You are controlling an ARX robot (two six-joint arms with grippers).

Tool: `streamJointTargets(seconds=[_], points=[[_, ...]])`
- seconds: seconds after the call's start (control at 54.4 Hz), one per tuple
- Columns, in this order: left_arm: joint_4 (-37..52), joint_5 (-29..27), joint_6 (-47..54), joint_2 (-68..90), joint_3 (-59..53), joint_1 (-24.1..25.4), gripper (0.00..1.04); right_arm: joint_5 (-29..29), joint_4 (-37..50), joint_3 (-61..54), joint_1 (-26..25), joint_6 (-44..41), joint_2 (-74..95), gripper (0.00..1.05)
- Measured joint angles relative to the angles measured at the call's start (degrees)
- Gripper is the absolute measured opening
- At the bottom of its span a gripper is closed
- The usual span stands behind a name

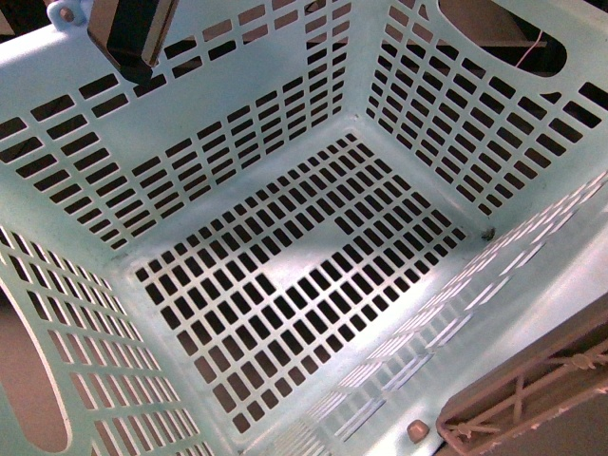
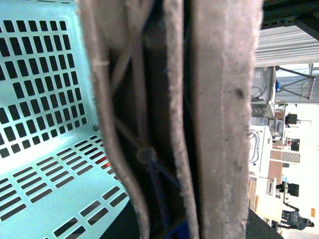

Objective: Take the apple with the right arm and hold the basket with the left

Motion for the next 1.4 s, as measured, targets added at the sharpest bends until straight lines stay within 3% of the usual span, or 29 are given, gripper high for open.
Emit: streamJointTargets(seconds=[0.294, 0.368, 0.46, 0.68, 0.846, 0.919, 1.122, 1.397], points=[[0.00, 0.00, 0.04, 0.00, 0.00, 0.00, 0.17, 0.02, -0.02, 0.00, 0.00, 0.02, 0.02, 0.96], [0.00, -0.02, 0.11, 0.00, 0.00, 0.02, 0.17, 10.12, -12.22, 4.61, 1.42, 5.86, 7.41, 0.96], [0.00, -0.02, 0.26, 0.00, 0.02, -0.02, 0.17, 10.05, -13.92, 5.77, -2.23, 8.59, 16.33, 0.96], [-0.02, 0.00, 0.24, 0.04, 0.02, -0.02, 0.16, 0.24, 5.25, 5.79, -14.71, 7.74, 36.54, 0.96], [0.00, -0.09, 0.26, 0.04, 0.02, -0.02, 0.16, -3.50, 31.80, 9.73, -21.94, 1.79, 70.66, 0.96], [0.00, -0.02, 0.26, 0.04, 0.02, -0.02, 0.16, -4.22, 38.18, 14.21, -23.39, -0.87, 84.83, 0.96], [0.00, -0.09, 0.26, 0.04, 0.02, -0.02, 0.16, -3.28, 41.66, 21.70, -22.45, -4.72, 107.91, 0.96], [0.00, -0.11, 0.26, 0.04, 0.02, -0.02, 0.16, -0.04, 41.77, 28.94, -14.95, -6.47, 124.23, 0.96]])
